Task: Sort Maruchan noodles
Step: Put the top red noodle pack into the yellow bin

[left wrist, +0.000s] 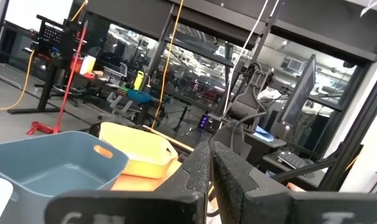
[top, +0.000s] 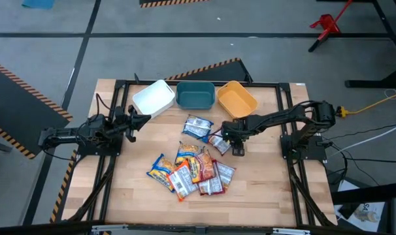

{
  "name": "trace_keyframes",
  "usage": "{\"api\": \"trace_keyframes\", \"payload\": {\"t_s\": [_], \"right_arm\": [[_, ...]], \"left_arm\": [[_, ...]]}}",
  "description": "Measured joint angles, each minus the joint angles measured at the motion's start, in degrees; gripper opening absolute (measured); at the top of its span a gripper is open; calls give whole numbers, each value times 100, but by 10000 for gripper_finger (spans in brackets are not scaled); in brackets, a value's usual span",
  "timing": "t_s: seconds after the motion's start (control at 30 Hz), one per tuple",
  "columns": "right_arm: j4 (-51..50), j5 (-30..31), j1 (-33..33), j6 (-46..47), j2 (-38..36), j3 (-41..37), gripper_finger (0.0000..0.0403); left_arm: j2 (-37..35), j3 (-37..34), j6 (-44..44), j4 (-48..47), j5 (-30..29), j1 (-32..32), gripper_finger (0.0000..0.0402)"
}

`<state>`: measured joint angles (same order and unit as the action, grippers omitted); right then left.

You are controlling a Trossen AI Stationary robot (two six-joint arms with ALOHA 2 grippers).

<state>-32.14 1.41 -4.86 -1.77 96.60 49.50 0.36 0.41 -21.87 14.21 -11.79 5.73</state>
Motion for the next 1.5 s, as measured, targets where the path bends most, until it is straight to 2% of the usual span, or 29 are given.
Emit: {"api": "trace_keyframes", "payload": {"t_s": [0.17,0.23,0.5,0.77,1.17,1.5], "right_arm": [[15,52,-7,-2,4,0,40],[8,41,-12,10,4,13,11],[-182,-116,-5,328,-37,273,1],[-730,-119,-4,1011,-702,611,0],[-786,840,-263,2115,-1499,627,0],[-411,1033,-964,2246,-2035,629,0]], "left_arm": [[0,0,0,-17,4,-2,12],[0,0,-2,-19,4,0,11],[0,0,-8,-21,7,0,12],[0,0,-9,-30,7,-1,12],[0,0,-7,-52,-14,-1,11],[0,0,-11,-71,-15,0,11]]}}
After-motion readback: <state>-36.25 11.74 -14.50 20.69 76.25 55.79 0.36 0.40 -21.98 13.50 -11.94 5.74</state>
